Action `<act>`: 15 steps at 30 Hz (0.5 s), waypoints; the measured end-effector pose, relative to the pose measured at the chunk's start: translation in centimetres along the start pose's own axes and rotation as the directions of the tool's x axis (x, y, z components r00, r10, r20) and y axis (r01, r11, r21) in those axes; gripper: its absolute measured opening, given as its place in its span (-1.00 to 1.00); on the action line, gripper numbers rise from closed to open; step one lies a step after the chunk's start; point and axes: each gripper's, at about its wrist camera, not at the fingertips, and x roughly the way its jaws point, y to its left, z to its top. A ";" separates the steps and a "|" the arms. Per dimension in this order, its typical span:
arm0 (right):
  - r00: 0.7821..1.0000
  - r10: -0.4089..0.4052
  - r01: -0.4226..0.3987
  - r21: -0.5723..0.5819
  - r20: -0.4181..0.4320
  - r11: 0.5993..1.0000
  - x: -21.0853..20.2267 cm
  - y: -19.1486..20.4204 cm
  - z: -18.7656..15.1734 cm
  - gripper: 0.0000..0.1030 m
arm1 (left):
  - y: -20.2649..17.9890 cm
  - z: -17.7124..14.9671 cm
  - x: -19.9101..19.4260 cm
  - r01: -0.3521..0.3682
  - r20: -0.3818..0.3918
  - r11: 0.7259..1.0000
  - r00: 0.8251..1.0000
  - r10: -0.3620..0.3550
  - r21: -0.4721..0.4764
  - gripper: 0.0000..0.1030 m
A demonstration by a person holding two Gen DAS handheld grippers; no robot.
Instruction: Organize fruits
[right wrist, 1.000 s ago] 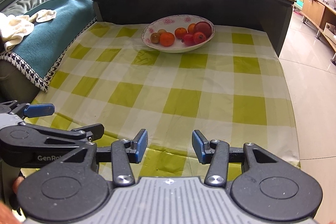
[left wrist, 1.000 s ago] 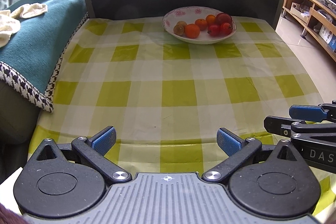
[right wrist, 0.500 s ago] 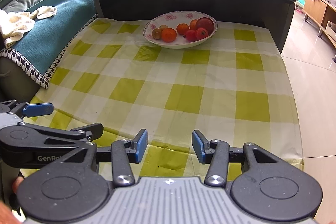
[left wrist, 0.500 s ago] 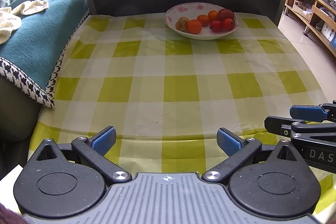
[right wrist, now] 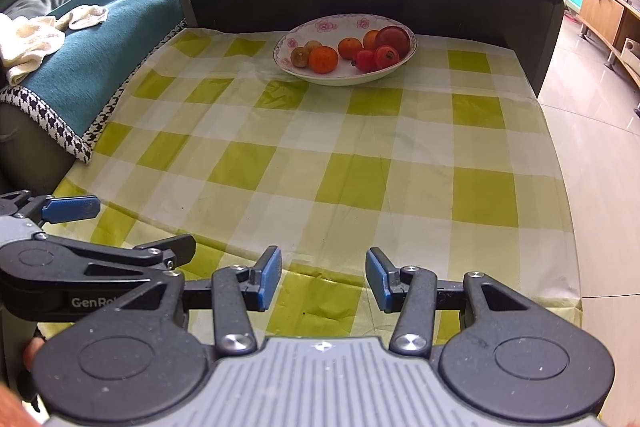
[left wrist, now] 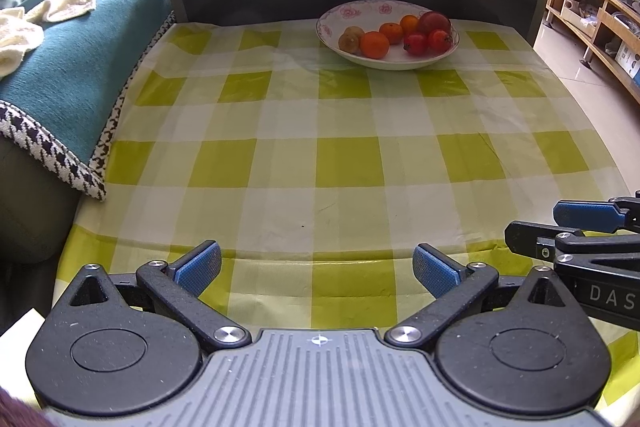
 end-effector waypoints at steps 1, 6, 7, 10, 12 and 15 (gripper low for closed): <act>1.000 0.000 0.000 0.000 0.000 1.000 0.0 0.0 0.0 -0.06 | 0.0 0.0 0.0 0.000 -0.002 1.000 1.000 0.000 -0.001 1.00; 1.000 0.000 0.000 -0.001 -0.002 1.000 0.1 0.0 0.1 -0.06 | 0.0 -0.1 0.0 -0.008 -0.011 1.000 1.000 0.008 -0.002 0.99; 1.000 0.000 0.000 -0.002 -0.002 1.000 0.1 0.0 0.0 -0.06 | 0.0 -0.1 0.0 -0.010 -0.012 1.000 1.000 0.010 -0.002 0.99; 1.000 0.002 -0.002 -0.004 -0.005 1.000 0.1 0.1 -0.1 -0.06 | 0.1 -0.1 0.0 -0.014 -0.018 1.000 1.000 0.014 -0.007 0.99; 1.000 0.004 -0.004 -0.004 -0.006 1.000 0.1 0.1 -0.1 -0.06 | 0.2 -0.2 0.0 -0.015 -0.023 1.000 1.000 0.014 -0.011 0.99; 1.000 0.005 -0.005 -0.007 -0.008 1.000 0.1 0.2 -0.1 -0.06 | 0.2 -0.3 -0.1 -0.018 -0.023 1.000 1.000 0.018 -0.011 0.98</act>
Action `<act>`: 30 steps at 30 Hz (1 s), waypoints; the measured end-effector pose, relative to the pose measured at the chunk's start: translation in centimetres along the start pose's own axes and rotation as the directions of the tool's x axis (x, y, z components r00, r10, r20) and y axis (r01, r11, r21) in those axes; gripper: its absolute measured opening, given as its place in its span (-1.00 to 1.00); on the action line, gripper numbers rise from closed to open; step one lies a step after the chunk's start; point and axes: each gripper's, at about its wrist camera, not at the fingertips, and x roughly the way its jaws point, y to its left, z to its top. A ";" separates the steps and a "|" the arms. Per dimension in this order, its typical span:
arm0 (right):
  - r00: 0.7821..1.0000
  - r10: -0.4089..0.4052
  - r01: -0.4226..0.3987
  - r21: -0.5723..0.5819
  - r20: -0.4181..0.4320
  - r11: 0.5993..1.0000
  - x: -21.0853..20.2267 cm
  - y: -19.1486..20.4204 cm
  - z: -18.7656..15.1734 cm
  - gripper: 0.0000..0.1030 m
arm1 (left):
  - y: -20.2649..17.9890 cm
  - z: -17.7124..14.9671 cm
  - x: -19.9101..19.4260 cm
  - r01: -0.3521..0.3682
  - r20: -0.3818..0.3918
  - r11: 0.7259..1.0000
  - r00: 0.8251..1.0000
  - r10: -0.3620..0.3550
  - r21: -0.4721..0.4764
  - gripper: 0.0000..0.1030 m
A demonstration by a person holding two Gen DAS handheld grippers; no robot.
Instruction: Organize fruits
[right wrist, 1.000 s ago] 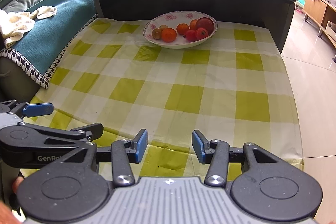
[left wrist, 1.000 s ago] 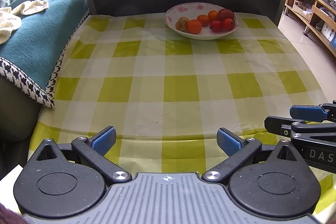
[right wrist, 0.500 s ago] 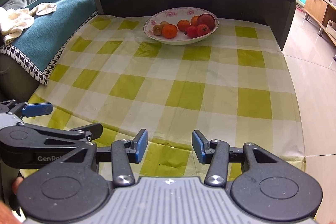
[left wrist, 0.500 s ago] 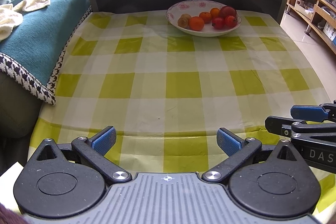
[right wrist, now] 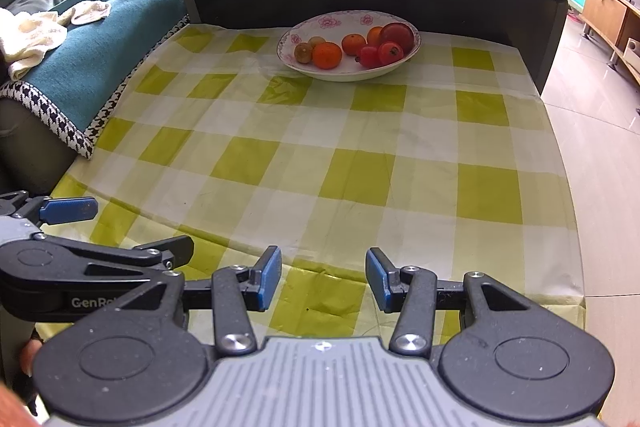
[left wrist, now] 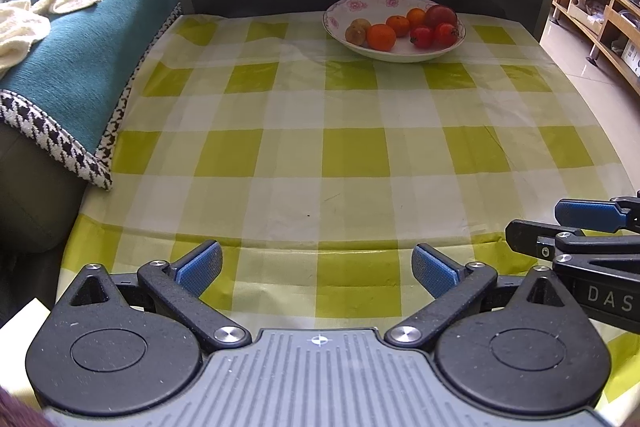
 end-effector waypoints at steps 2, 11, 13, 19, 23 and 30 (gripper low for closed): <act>1.000 0.002 -0.002 0.000 -0.002 1.000 0.0 0.0 0.0 -0.06 | 0.0 -0.1 0.0 -0.002 -0.001 1.000 1.000 0.002 -0.002 0.98; 1.000 0.000 0.000 -0.006 -0.012 1.000 0.1 0.1 -0.1 -0.06 | 0.2 -0.3 -0.2 -0.008 -0.005 1.000 1.000 0.008 -0.008 0.98; 1.000 0.001 -0.001 -0.002 -0.015 1.000 0.2 0.1 -0.1 -0.06 | 0.2 -0.3 -0.2 -0.008 -0.002 1.000 1.000 0.008 -0.007 0.98; 1.000 0.005 -0.005 0.004 -0.018 1.000 0.1 0.1 -0.3 -0.06 | 0.1 -0.4 -0.3 -0.011 -0.002 1.000 1.000 0.011 -0.004 0.98; 1.000 0.008 -0.008 0.010 -0.026 1.000 0.2 0.0 -0.4 -0.06 | 0.1 -0.6 -0.4 -0.012 -0.003 1.000 1.000 0.012 -0.004 0.98; 1.000 0.005 -0.004 0.020 -0.030 1.000 0.1 0.1 -0.7 -0.06 | 0.0 -0.9 -0.5 -0.017 -0.004 1.000 1.000 0.017 0.001 0.98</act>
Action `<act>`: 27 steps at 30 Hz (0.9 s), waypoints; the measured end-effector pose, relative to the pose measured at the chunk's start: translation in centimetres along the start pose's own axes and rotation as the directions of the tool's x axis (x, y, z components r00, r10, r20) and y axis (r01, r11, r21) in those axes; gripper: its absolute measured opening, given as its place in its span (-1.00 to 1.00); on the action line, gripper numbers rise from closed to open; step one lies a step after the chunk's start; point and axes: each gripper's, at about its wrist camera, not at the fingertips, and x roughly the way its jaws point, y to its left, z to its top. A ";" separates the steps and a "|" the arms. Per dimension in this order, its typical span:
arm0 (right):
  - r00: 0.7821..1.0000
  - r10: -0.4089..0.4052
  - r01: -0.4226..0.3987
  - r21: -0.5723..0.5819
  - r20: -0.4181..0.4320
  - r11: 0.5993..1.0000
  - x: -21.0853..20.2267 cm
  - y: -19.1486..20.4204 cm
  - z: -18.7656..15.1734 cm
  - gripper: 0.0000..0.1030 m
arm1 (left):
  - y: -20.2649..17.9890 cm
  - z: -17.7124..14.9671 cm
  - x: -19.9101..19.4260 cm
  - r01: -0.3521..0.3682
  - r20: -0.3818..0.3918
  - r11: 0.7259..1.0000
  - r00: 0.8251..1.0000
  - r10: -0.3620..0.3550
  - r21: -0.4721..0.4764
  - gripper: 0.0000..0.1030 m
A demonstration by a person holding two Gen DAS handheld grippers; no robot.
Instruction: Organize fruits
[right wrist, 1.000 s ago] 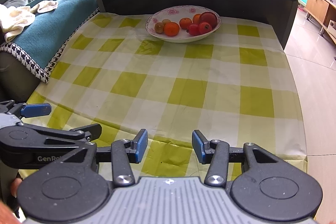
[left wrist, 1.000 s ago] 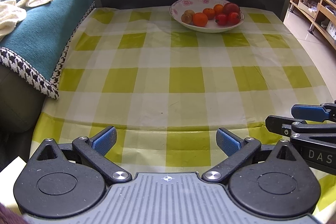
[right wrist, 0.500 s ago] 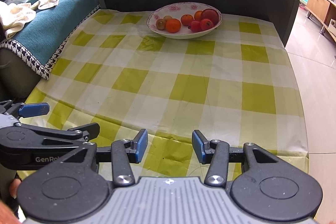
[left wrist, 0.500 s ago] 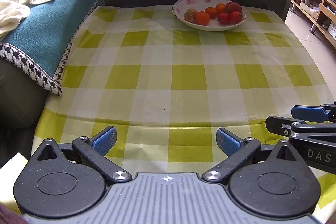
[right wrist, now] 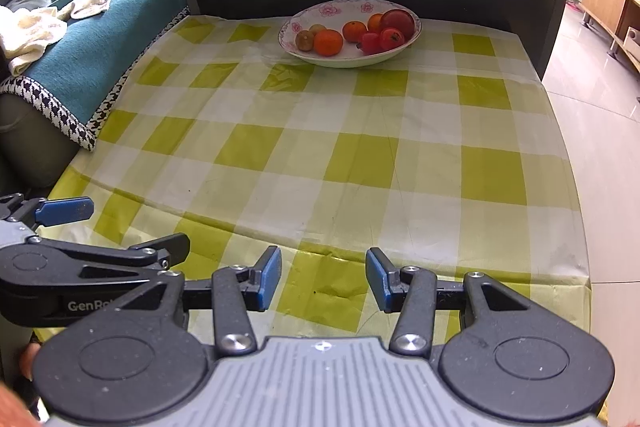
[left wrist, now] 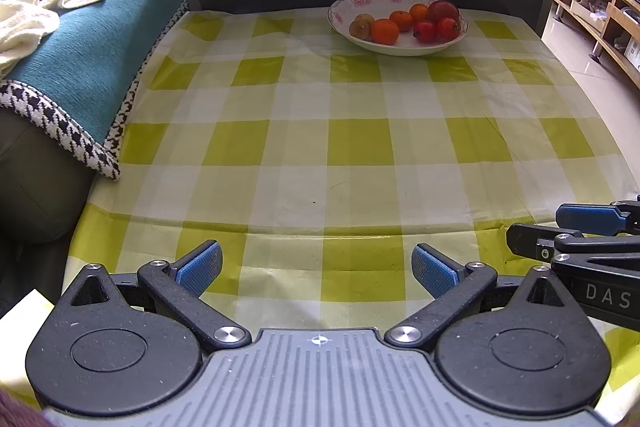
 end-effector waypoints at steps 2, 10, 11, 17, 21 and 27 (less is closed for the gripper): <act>1.000 -0.002 0.002 0.002 -0.003 1.000 0.0 0.0 -0.1 -0.06 | -0.1 -0.1 0.0 -0.001 -0.001 1.000 1.000 0.001 0.003 0.98; 1.000 -0.003 0.004 0.010 -0.008 1.000 -0.1 0.1 -0.5 -0.06 | -0.2 -0.2 -0.2 -0.005 -0.002 1.000 1.000 0.005 0.008 0.97; 1.000 -0.004 0.004 0.010 -0.008 1.000 -0.1 0.1 -0.5 -0.06 | -0.2 -0.2 -0.2 -0.004 -0.003 1.000 1.000 0.004 0.008 0.97; 1.000 -0.005 0.005 0.013 -0.011 1.000 -0.2 0.1 -0.7 -0.06 | -0.2 -0.3 -0.3 -0.003 -0.006 1.000 1.000 0.003 0.008 0.97; 1.000 -0.005 0.005 0.017 -0.017 1.000 -0.2 0.1 -0.9 -0.06 | -0.2 -0.5 -0.3 -0.003 -0.007 1.000 1.000 0.003 0.010 0.97; 1.000 -0.001 0.002 0.015 -0.026 1.000 -0.2 0.3 -1.1 -0.06 | 0.0 -1.0 -0.6 -0.008 -0.015 1.000 1.000 0.008 0.006 0.96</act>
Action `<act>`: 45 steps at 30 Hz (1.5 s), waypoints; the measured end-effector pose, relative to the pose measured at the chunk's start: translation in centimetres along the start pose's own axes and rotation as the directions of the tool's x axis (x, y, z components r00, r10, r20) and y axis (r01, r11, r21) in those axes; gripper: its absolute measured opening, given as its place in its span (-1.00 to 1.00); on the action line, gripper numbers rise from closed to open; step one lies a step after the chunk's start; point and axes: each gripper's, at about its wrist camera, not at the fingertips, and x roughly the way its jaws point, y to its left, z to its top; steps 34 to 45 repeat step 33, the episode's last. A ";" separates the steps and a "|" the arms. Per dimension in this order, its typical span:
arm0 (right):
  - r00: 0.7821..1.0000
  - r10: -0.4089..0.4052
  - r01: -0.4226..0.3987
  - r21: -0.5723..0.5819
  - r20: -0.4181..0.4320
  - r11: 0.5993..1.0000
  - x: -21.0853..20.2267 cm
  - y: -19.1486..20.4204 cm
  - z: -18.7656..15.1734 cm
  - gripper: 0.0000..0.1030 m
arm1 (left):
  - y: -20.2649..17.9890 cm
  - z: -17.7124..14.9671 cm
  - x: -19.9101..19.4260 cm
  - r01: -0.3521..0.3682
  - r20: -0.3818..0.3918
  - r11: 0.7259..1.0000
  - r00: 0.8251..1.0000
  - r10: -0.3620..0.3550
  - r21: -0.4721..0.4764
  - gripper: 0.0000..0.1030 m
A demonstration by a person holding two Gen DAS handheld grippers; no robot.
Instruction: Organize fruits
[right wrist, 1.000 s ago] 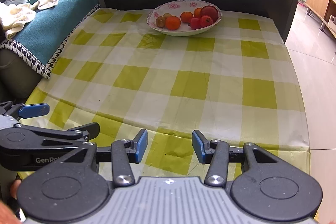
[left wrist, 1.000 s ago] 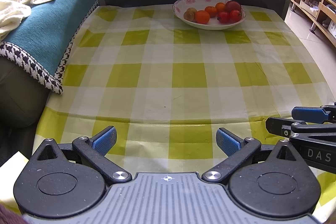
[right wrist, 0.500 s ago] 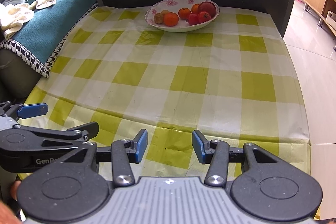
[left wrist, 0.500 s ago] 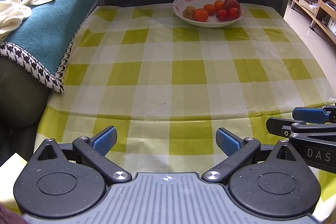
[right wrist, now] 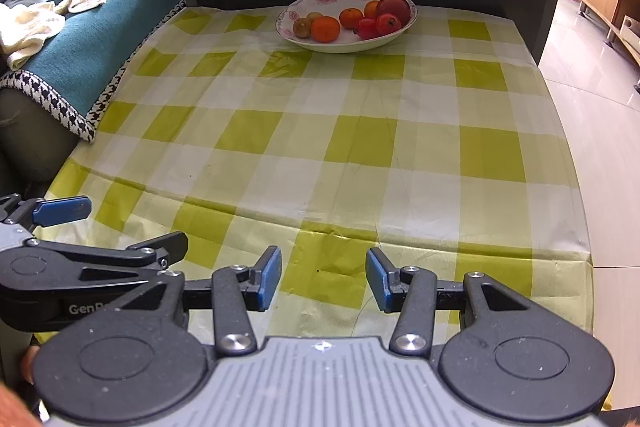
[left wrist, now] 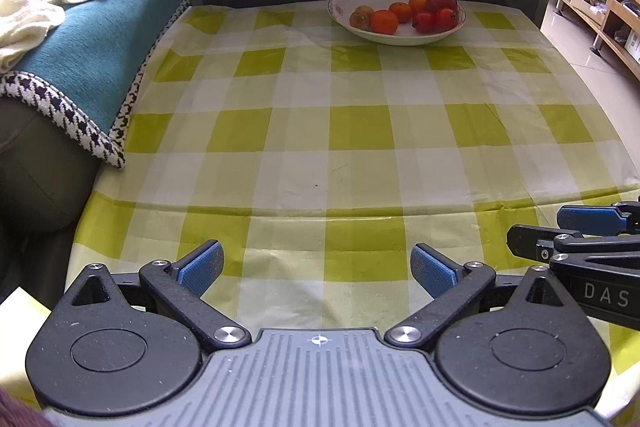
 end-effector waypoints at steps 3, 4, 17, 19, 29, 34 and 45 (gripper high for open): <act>1.000 0.009 -0.009 -0.006 -0.007 1.000 0.0 0.3 -0.2 -0.06 | 0.4 -0.4 -0.2 -0.002 -0.008 1.000 1.000 0.002 -0.012 0.96; 1.000 0.012 -0.012 -0.009 -0.009 1.000 0.0 0.5 -0.2 -0.06 | 0.6 -0.6 -0.3 -0.003 -0.010 1.000 1.000 0.003 -0.016 0.96; 0.999 0.048 -0.049 -0.046 -0.019 0.998 -0.2 2.2 -0.6 -0.06 | 1.4 -1.3 -0.6 -0.028 -0.016 0.999 0.999 0.028 -0.031 0.96; 0.999 0.045 -0.045 -0.035 -0.018 0.998 -0.3 2.0 -0.7 -0.06 | 1.2 -1.3 -0.6 -0.022 -0.015 1.000 1.000 0.021 -0.023 0.94; 0.999 0.032 -0.032 -0.012 -0.027 0.999 -0.4 1.6 -1.0 -0.06 | 0.8 -1.4 -0.6 -0.010 -0.014 1.000 1.000 0.010 -0.008 0.90; 0.999 0.035 -0.035 -0.009 -0.013 0.999 -0.6 1.5 -0.9 -0.06 | 0.7 -1.2 -0.8 -0.015 0.002 1.000 1.000 0.015 -0.009 0.91; 0.999 0.035 -0.035 -0.009 -0.013 0.999 -0.6 1.5 -0.9 -0.06 | 0.7 -1.2 -0.8 -0.015 0.002 1.000 1.000 0.015 -0.009 0.91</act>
